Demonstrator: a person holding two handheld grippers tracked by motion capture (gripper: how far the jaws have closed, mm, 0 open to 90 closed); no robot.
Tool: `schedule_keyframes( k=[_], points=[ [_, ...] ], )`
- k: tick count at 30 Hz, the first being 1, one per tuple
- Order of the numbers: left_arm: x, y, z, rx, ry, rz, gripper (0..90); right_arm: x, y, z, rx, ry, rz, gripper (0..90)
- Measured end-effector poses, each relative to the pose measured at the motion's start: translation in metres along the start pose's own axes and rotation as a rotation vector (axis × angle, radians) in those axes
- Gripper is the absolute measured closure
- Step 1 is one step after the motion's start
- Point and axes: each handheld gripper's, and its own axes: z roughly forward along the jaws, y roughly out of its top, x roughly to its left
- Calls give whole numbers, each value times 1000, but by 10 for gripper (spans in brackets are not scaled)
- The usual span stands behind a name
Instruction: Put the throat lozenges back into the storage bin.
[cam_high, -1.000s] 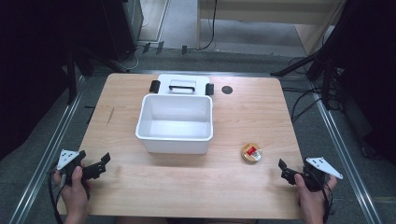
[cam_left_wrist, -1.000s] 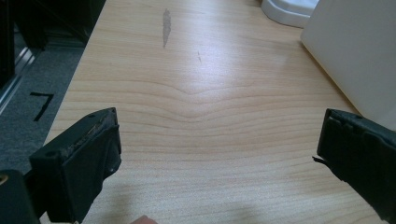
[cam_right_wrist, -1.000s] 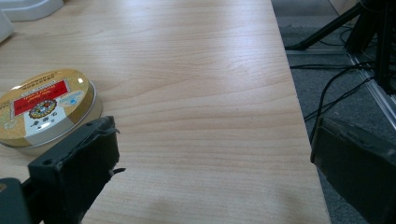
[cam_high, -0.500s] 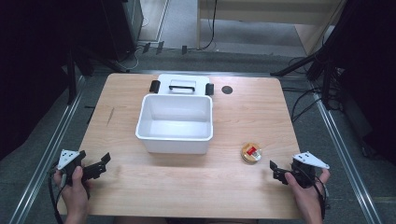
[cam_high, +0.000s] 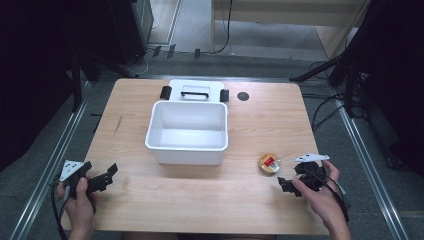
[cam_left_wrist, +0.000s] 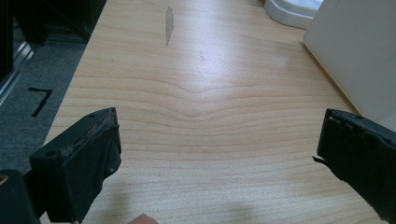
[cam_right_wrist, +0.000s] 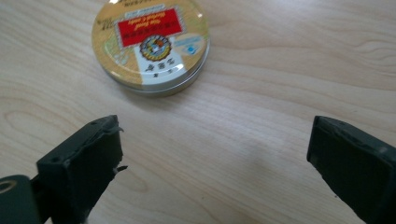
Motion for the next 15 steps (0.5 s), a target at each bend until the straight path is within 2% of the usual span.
schedule_keyframes(
  k=[7, 11, 15],
  points=[
    [-1, 0, 1, 0, 2, 5, 0, 10, 17, 10, 203, 44, -68, 0],
    [0, 0, 1, 3, -1, 4, 0, 17, 25, 15, 281, 42, -100, 0],
    [0, 0, 1, 3, 0, 1, 0, 22, 35, 17, 327, 39, -133, 0]
  ],
)
